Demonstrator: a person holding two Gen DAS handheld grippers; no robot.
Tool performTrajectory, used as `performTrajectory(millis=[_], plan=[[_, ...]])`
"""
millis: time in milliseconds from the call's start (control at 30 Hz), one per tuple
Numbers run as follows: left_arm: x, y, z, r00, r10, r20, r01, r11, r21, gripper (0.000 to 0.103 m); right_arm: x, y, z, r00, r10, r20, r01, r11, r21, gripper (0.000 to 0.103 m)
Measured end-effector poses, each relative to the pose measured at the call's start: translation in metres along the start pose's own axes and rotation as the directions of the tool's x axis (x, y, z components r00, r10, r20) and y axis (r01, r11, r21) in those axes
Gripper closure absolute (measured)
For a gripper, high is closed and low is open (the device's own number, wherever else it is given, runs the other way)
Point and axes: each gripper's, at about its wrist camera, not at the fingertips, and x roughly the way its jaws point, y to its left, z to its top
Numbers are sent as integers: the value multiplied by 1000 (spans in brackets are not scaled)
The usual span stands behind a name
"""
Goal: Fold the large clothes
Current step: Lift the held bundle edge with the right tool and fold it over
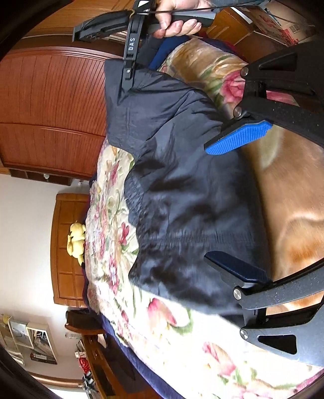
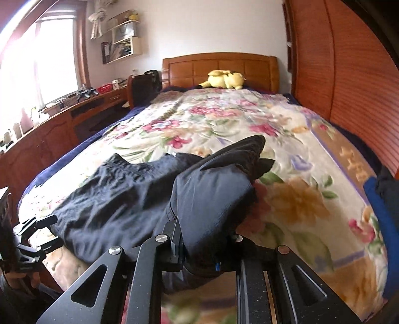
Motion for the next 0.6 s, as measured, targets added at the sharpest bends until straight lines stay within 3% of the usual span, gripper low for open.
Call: performTrajectory(millis=[267, 600], plan=[[-27, 26, -3, 998, 43, 37, -43, 999, -8, 23, 17, 44, 26, 999, 37, 32, -34, 996, -84, 86], [-61, 64, -14, 990, 128, 64, -124, 990, -64, 23, 52, 105, 57, 987, 152, 55, -139, 973, -182, 86]])
